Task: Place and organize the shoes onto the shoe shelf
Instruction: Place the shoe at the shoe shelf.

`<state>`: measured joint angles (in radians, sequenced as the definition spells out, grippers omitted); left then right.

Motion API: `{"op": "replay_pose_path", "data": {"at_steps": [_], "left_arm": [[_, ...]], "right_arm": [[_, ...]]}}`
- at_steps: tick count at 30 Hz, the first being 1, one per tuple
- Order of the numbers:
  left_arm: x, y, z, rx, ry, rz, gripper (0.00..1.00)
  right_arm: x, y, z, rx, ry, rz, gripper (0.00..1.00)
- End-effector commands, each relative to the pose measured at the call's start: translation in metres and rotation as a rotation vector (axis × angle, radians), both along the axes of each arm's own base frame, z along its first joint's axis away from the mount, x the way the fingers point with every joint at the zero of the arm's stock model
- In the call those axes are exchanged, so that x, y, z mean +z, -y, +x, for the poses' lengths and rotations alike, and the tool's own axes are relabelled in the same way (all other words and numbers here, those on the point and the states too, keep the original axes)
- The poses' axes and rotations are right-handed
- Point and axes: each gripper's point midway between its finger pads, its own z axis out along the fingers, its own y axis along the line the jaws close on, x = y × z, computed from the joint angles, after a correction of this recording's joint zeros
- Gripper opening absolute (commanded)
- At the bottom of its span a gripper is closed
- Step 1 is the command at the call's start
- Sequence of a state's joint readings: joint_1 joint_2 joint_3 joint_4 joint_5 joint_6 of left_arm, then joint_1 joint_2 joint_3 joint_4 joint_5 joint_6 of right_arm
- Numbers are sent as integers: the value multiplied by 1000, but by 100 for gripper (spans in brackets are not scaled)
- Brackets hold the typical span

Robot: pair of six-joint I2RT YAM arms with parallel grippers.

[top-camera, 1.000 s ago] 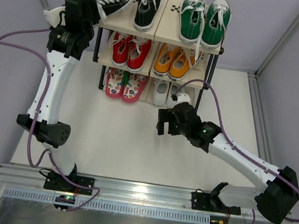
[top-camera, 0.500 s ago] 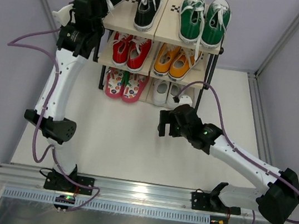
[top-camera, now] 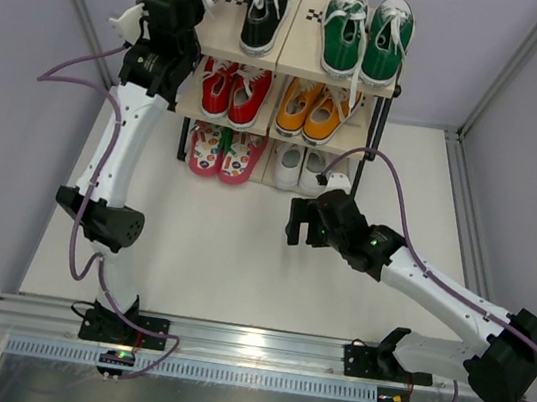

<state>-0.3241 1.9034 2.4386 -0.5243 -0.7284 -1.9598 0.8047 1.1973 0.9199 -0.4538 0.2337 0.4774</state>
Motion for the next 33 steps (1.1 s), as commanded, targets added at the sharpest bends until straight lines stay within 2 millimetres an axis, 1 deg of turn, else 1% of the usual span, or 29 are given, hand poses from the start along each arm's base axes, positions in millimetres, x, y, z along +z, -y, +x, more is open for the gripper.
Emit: {"op": "replay_pose_path", "data": {"at_steps": [1,3,4,5,9,10,11,13,14,16,17,18,19,20,21,23,25,26,27,29,30,31,33], "left_arm": [[28,-11,1,60,150,-81,0],[22,-11,6,71,142,-74,0],[25,-11,7,73,155,-70,6],[25,-11,7,78,157,-64,10],[29,-13,7,100,167,-26,18],[31,-14,7,106,171,-14,27],[37,-15,5,111,196,-12,35],[44,-15,4,122,204,38,60],[47,-14,3,120,214,51,63],[57,-14,-1,119,242,74,75],[62,-12,-2,108,255,86,83],[71,-11,-6,105,290,93,93],[76,-10,-8,102,302,107,99],[81,-6,-10,86,307,152,99],[91,-5,-16,82,340,164,99],[102,-1,-22,65,357,217,99],[119,5,-35,31,405,266,99],[121,7,-38,25,400,307,99],[130,12,-48,-9,422,337,99],[128,17,-52,-45,409,368,99],[120,21,-49,-65,385,380,99],[120,22,-55,-85,374,388,99],[115,25,-57,-102,355,418,99]], "right_arm": [[8,5,1,-39,21,19,99],[8,6,1,-44,20,19,99],[8,6,1,-46,21,21,99],[8,7,1,-50,20,21,100],[5,8,-1,-50,12,17,100],[6,8,0,-53,15,19,100],[5,8,0,-52,12,17,99],[6,7,0,-49,13,20,100],[6,6,0,-49,12,22,99],[7,4,1,-44,12,28,99],[5,4,1,-41,8,25,99],[6,3,1,-41,9,26,100],[7,2,1,-39,10,30,100],[7,2,1,-38,9,30,100],[6,2,2,-39,6,30,99],[5,0,1,-36,1,36,99],[4,-2,0,-28,-8,40,100],[3,-2,0,-28,-10,38,100],[1,-2,0,-28,-15,37,99],[1,-4,-1,-25,-18,42,100],[1,-4,-1,-24,-17,44,100],[1,-5,-1,-22,-18,46,99],[1,-7,-1,-13,-19,48,99]]}}
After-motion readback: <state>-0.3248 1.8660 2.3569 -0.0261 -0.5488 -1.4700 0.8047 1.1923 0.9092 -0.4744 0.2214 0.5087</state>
